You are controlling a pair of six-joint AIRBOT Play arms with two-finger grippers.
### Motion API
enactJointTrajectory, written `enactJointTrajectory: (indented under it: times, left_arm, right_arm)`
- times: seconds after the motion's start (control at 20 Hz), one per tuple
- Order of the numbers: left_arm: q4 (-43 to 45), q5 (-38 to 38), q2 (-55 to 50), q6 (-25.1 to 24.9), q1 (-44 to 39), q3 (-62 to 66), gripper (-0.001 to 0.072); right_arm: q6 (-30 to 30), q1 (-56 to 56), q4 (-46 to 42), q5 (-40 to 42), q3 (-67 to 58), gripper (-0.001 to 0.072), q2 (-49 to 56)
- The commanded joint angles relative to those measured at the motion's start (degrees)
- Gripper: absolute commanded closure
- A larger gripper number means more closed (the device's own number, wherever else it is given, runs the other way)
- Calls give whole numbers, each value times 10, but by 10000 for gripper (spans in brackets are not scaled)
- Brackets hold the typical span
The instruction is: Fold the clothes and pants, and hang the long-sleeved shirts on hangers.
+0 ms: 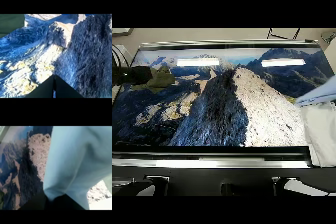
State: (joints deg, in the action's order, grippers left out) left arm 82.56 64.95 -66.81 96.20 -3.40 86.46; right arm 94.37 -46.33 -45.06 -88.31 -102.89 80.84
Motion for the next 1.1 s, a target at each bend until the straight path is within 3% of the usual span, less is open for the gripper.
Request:
enactJointTrajectory:
  times: [0.0, 0.15, 0.45, 0.75, 1.05]
  left_arm:
    - [0, 0, 0, -18, 0, 0, 684]
    - [0, 0, 0, -20, 0, 0, 683]
    - [0, 1, 0, -20, 0, 0, 684]
    - [0, 6, 0, -19, 0, 0, 683]
    - [-11, 11, 0, -19, -7, 0, 683]
  right_arm:
    - [59, -89, -44, -16, -7, 665, -35]
    - [93, -129, -93, -22, -7, 665, -50]
    - [116, -128, -321, -102, 57, 664, -68]
    - [115, -129, -450, -36, 305, 662, -148]
    - [130, -129, -472, 28, 441, 661, -156]
